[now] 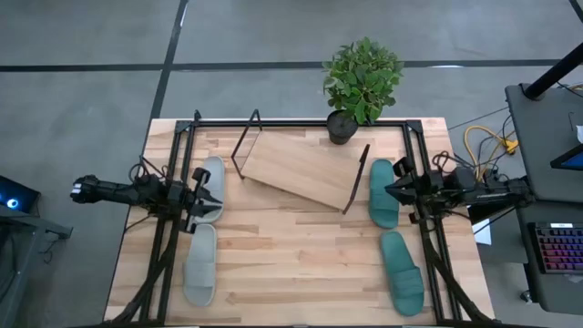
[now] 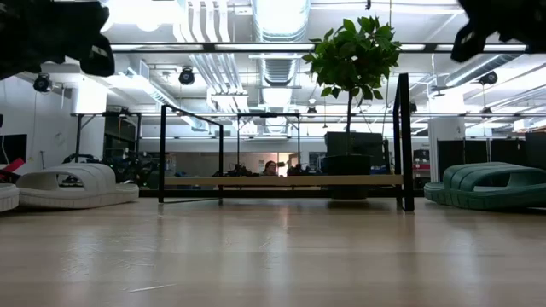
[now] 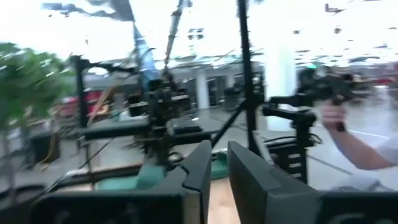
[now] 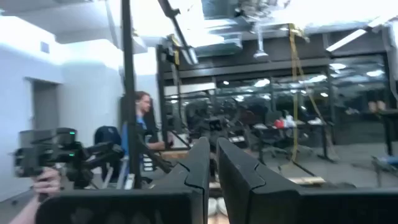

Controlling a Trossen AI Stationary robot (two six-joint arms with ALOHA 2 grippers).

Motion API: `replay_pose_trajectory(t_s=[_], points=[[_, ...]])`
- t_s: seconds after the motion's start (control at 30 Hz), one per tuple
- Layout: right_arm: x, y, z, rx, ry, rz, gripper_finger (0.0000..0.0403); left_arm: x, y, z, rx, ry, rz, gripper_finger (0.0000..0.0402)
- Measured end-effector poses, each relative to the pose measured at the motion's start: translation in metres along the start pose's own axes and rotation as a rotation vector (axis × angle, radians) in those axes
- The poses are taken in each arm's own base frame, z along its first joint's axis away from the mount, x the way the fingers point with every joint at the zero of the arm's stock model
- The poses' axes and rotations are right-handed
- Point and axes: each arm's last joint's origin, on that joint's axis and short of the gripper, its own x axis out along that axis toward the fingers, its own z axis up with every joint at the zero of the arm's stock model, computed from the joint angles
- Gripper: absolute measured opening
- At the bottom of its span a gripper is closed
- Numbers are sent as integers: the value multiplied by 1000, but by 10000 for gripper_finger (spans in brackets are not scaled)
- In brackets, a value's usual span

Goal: Pick and place slides into the shelf
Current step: Put the top green slipper on the shelf

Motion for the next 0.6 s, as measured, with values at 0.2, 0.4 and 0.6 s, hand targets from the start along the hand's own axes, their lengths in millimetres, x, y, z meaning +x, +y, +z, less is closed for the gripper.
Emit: replay_pose_trajectory(t_s=[0.2,0.4,0.6], points=[[5,5,17,-25,53,129,57,5,-1,-5,9,43,-37,106],[19,5,27,-185,89,151,117,12,-4,-10,35,72,-140,181],[47,6,57,-208,124,164,162,19,-2,0,51,-50,-126,198]])
